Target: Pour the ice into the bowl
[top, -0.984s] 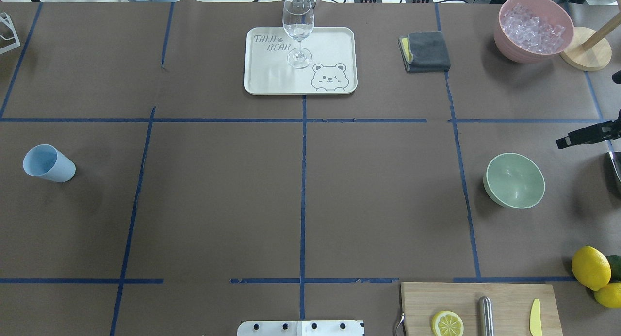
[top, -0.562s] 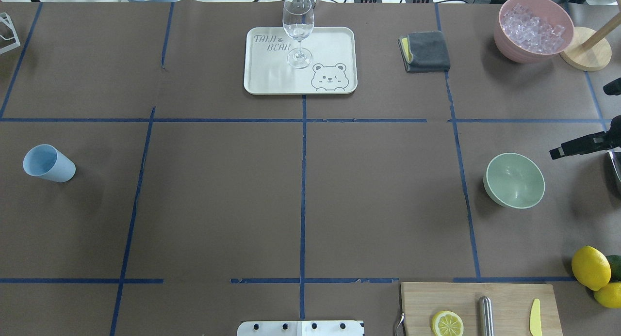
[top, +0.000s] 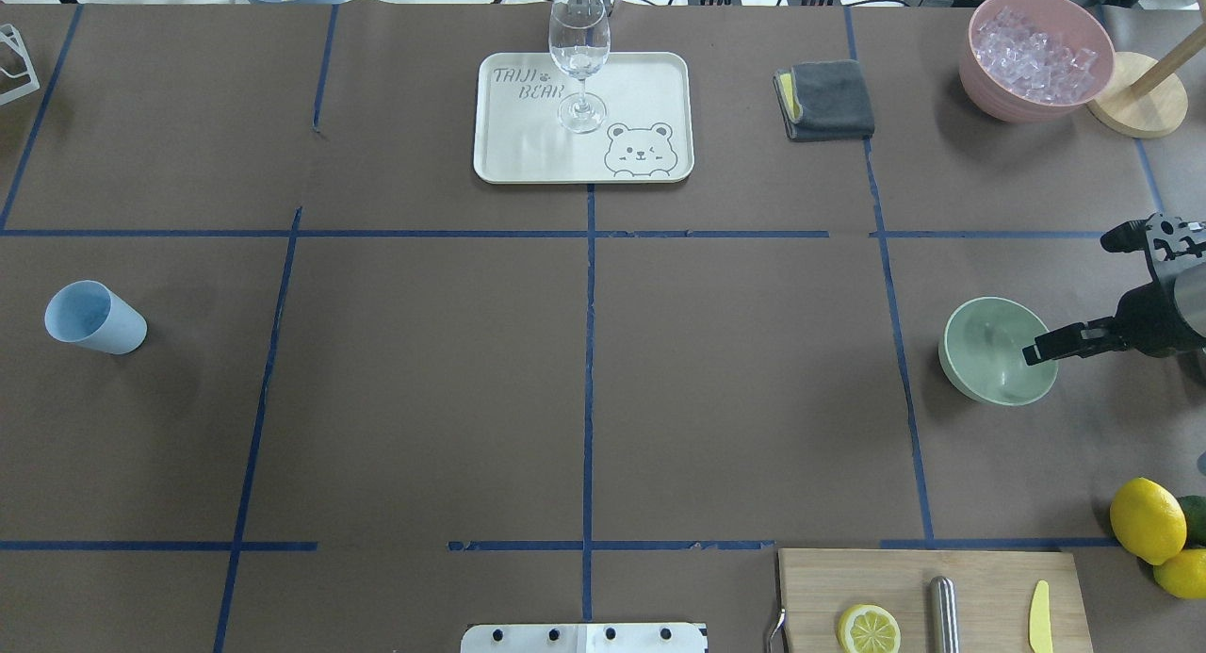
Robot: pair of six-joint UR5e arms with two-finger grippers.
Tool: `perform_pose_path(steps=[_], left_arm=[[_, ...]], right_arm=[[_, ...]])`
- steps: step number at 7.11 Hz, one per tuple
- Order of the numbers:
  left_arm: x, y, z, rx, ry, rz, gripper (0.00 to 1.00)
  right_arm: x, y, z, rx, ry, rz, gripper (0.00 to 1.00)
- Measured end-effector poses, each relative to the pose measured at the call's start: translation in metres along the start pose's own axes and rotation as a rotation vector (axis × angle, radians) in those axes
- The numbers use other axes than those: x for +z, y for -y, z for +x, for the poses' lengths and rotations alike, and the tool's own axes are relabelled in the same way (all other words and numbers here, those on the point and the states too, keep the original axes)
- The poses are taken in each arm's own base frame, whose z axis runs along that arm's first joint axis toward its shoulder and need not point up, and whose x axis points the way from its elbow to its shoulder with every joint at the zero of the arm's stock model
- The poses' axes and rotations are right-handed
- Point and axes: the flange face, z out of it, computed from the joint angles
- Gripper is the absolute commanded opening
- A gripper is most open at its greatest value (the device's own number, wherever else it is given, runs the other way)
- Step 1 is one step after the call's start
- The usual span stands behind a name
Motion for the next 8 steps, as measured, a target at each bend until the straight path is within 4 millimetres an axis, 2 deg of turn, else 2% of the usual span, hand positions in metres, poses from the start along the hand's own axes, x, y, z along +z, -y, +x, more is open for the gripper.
perform_pose_path(steps=[1, 3, 6, 7, 8], left_arm=[[0.000, 0.000, 0.000, -0.001, 0.000, 0.000, 1.00], [0.000, 0.000, 0.000, 0.000, 0.000, 0.000, 1.00], [0.000, 0.000, 0.001, 0.002, 0.000, 0.001, 1.00], [-0.003, 0.000, 0.003, 0.007, 0.000, 0.006, 1.00], [-0.007, 0.001, 0.007, 0.013, 0.000, 0.014, 1.00]], right_arm=[[0.004, 0.003, -0.001, 0.000, 0.000, -0.001, 0.55], [0.009, 0.008, -0.001, 0.001, -0.001, -0.005, 0.00], [0.008, 0.009, -0.002, 0.000, 0.002, -0.004, 0.00], [0.003, 0.008, -0.007, -0.008, 0.012, 0.002, 0.00], [-0.012, 0.008, -0.022, -0.019, 0.035, 0.020, 0.00]])
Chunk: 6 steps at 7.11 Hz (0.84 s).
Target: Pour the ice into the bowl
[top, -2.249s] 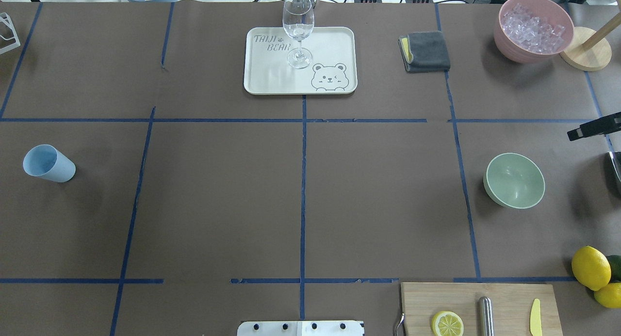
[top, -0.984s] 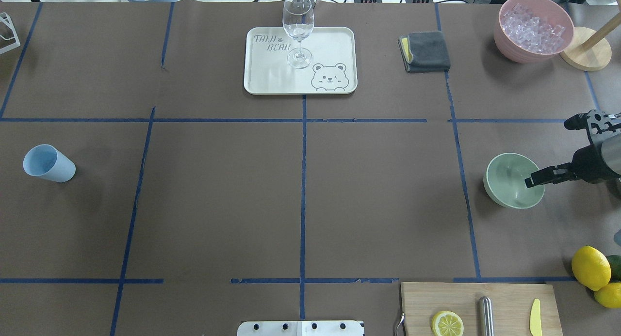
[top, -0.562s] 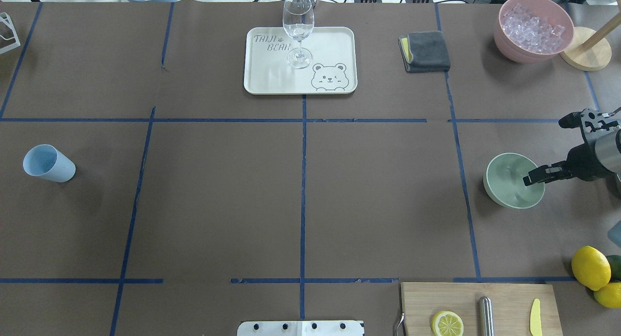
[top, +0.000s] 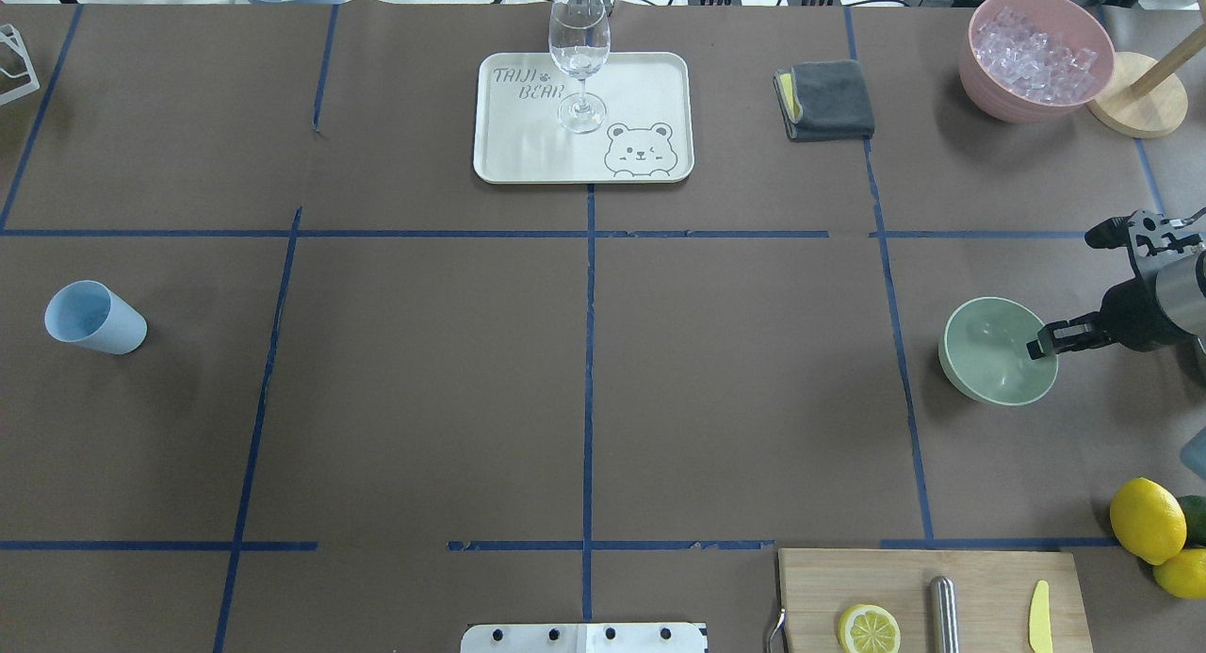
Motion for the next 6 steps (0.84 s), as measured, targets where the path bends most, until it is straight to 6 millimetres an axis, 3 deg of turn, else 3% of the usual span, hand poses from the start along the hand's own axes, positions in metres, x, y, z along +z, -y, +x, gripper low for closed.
perform_pose_path(steps=[3, 5, 6], left_arm=[[-0.006, 0.002, 0.006, 0.012, 0.000, 0.013, 1.00], [-0.008, 0.003, 0.008, 0.015, 0.000, 0.016, 1.00], [-0.008, 0.003, 0.008, 0.020, 0.000, 0.023, 1.00]], right_arm=[[-0.045, 0.011, -0.077, 0.092, 0.099, 0.066, 0.00], [-0.033, 0.028, -0.151, 0.127, 0.155, 0.063, 0.00], [-0.020, 0.045, -0.203, 0.141, 0.145, 0.061, 0.00]])
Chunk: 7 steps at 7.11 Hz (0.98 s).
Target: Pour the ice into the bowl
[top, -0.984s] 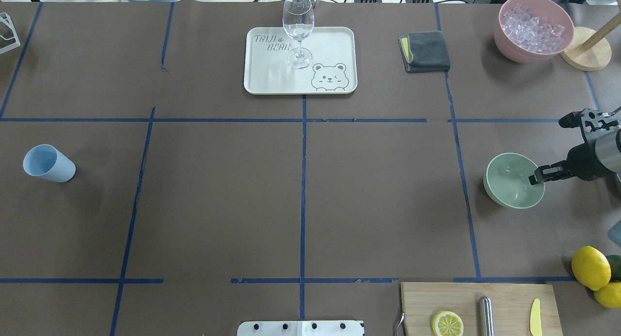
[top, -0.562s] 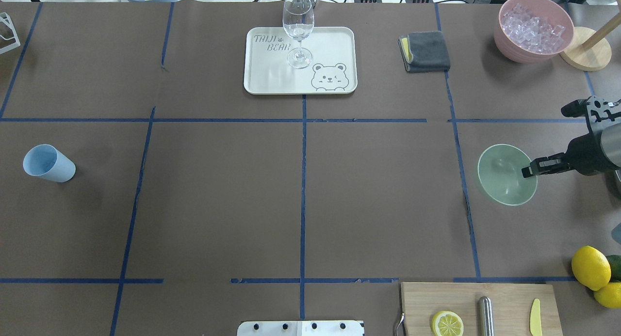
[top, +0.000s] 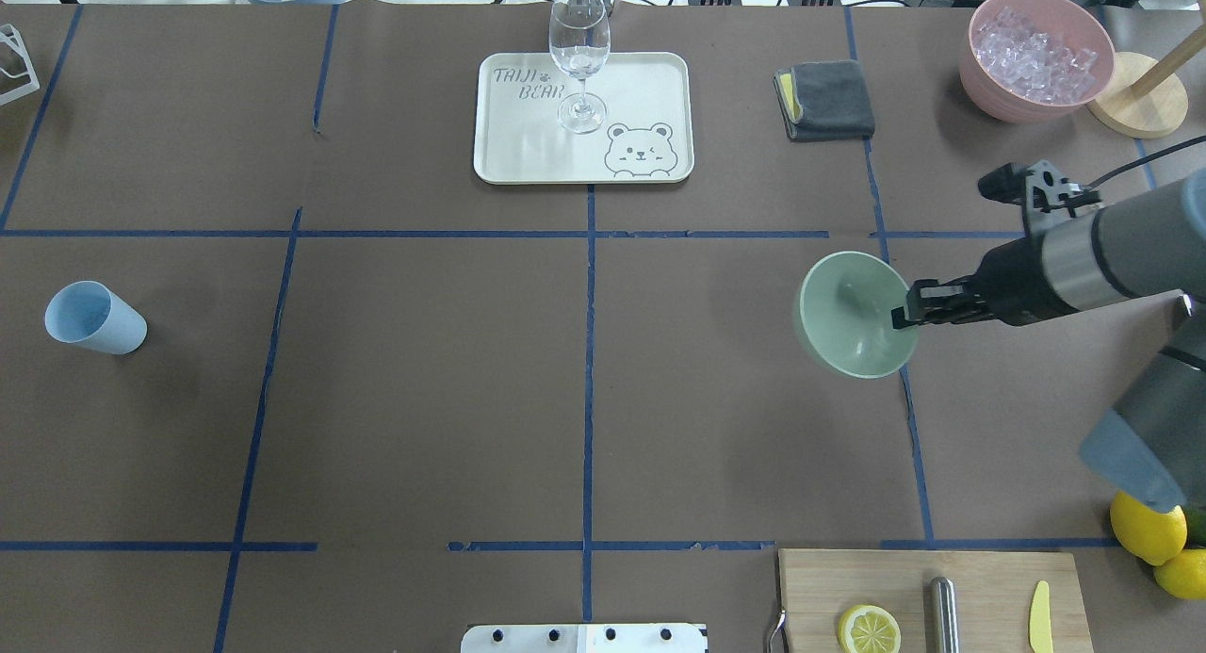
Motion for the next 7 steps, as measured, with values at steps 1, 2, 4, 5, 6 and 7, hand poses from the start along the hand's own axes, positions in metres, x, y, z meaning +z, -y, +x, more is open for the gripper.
perform_pose_path(steps=[1, 2, 4, 5, 6, 7], left_arm=[[-0.001, 0.001, 0.001, 0.008, 0.000, 0.010, 1.00], [-0.002, 0.001, 0.002, 0.014, 0.000, 0.019, 1.00], [-0.003, 0.003, 0.003, 0.022, -0.001, 0.028, 1.00], [-0.004, 0.004, 0.004, 0.026, -0.002, 0.032, 1.00], [-0.005, 0.005, 0.006, 0.034, -0.002, 0.039, 1.00], [-0.006, 0.006, 0.007, 0.051, -0.003, 0.054, 1.00]], right_arm=[[0.019, 0.007, -0.053, 0.008, -0.030, 0.003, 0.00], [0.038, 0.005, -0.104, 0.009, -0.062, 0.005, 0.00], [0.071, -0.011, -0.195, 0.039, -0.096, 0.012, 0.00], [0.087, -0.015, -0.232, 0.071, -0.099, 0.019, 0.00], [0.105, -0.017, -0.265, 0.108, -0.103, 0.031, 0.00], [0.123, -0.020, -0.284, 0.135, -0.115, 0.035, 0.00]])
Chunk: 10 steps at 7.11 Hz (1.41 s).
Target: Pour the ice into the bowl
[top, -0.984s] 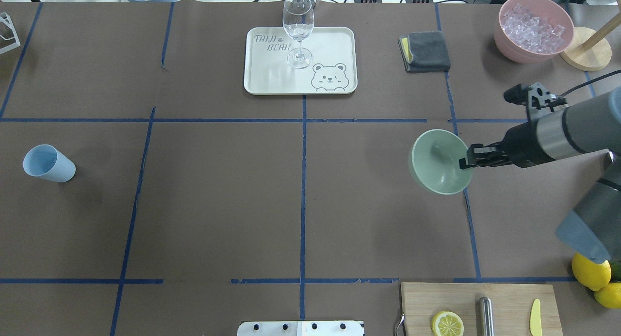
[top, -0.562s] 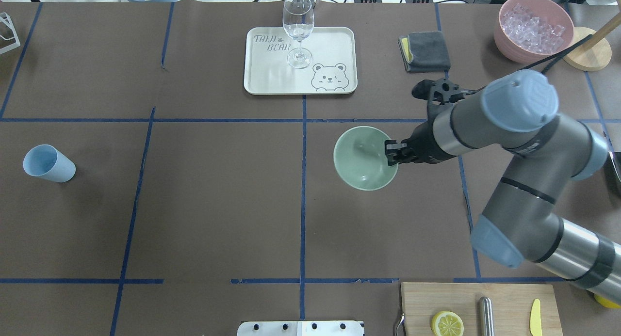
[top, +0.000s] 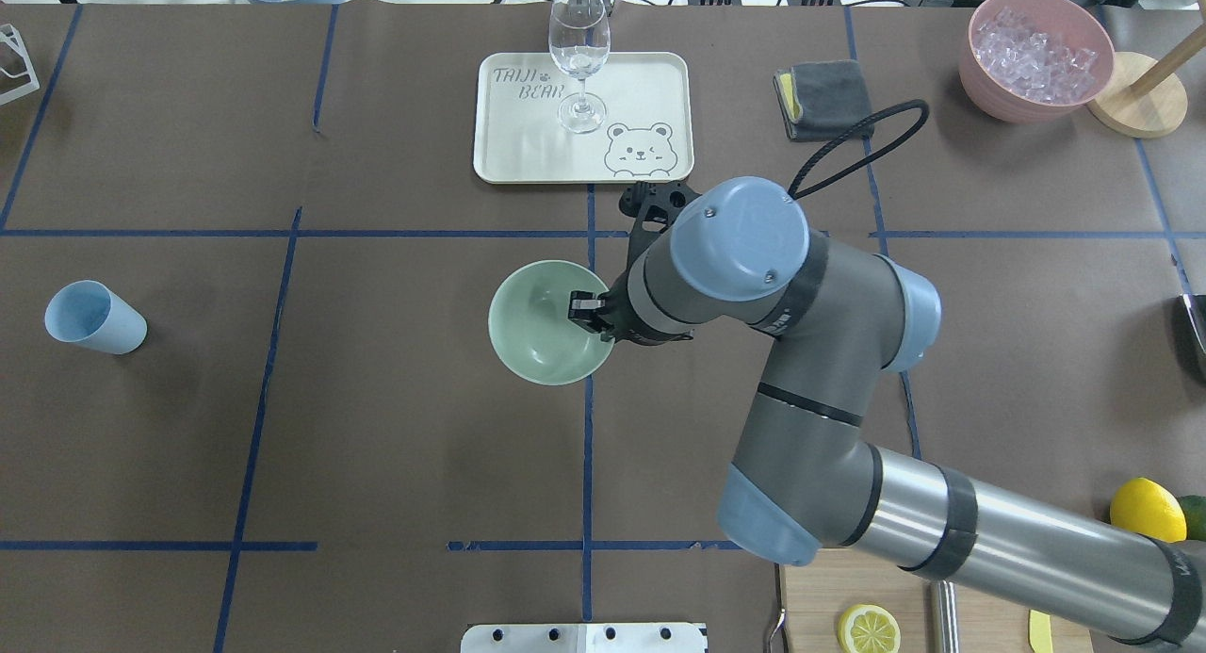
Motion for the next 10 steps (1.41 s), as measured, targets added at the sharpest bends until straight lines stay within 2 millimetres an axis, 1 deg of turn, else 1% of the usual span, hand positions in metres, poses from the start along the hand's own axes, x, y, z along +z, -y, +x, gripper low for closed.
perform_pose_path(steps=[1, 3, 5, 8, 9, 10], left_arm=[[-0.001, 0.001, 0.001, 0.021, -0.001, 0.020, 1.00], [-0.001, 0.000, 0.002, 0.041, -0.001, 0.039, 1.00], [-0.001, 0.000, 0.002, 0.043, -0.001, 0.041, 1.00], [-0.001, -0.001, 0.002, 0.043, -0.002, 0.041, 1.00], [-0.001, -0.001, 0.002, 0.043, -0.002, 0.040, 1.00], [0.001, 0.000, 0.003, 0.050, -0.003, 0.041, 1.00]], right_arm=[[0.015, -0.006, -0.008, 0.012, -0.019, 0.002, 0.00], [0.041, -0.012, -0.012, 0.021, -0.055, -0.005, 0.00], [0.050, -0.014, -0.018, 0.068, -0.065, -0.009, 0.00], [0.064, -0.015, -0.034, 0.100, -0.080, 0.004, 0.00], [0.067, -0.016, -0.036, 0.104, -0.085, 0.006, 0.13], [0.069, -0.016, -0.036, 0.108, -0.088, 0.007, 0.44]])
